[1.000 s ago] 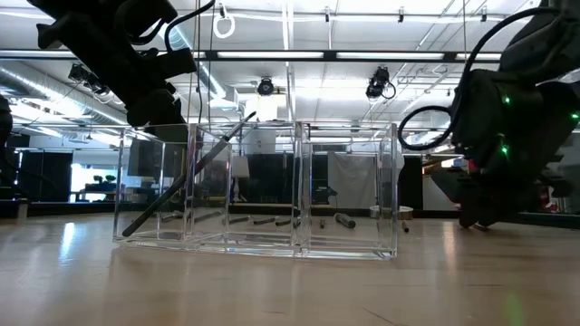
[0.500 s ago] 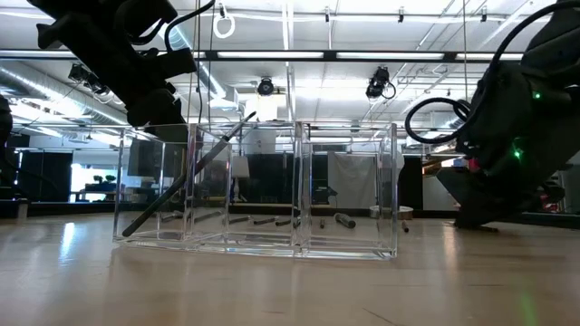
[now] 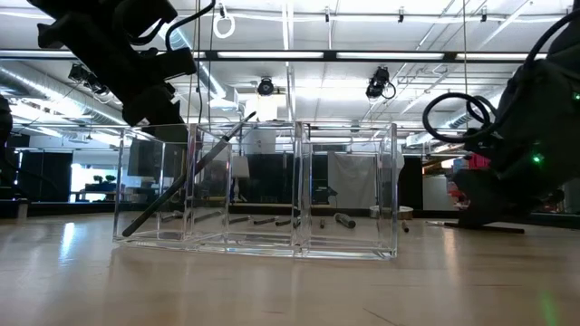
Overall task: Put items in baskets/containers
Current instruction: Put the black eyeshadow brush into the transparent organizer
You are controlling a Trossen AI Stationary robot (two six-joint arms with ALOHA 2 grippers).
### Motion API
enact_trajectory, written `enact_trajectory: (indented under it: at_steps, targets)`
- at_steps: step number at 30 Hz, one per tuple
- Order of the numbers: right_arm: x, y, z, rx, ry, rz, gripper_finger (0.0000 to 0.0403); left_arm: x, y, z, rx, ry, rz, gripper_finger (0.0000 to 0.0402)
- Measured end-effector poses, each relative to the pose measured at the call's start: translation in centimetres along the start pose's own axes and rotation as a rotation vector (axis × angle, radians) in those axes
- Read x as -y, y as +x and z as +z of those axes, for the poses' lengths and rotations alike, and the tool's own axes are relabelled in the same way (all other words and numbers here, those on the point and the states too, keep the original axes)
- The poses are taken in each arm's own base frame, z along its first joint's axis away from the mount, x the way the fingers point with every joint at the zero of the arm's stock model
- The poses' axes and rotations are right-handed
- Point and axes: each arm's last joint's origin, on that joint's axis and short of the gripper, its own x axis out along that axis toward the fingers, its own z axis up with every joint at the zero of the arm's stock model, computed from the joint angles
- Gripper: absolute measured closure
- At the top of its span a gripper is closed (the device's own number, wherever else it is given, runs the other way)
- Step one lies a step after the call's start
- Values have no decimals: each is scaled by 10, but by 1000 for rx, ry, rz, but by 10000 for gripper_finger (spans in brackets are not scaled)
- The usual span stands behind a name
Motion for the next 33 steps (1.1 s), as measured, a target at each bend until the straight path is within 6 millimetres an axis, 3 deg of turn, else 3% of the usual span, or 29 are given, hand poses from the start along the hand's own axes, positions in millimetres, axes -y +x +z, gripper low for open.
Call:
enact_trajectory:
  at_steps: [10,17,26,33]
  targets:
    - [-5,-8,8,25,6,85,400,3,0,5,38,-24,-69,223]
    - [-27,-24,33,165,-43,297,401,10,1,21,168,-9,-224,223]
    - [-57,-61,78,538,-137,668,401,37,20,45,481,108,-424,223]
    - [-63,-83,95,734,-200,985,401,55,36,58,810,131,-466,223]
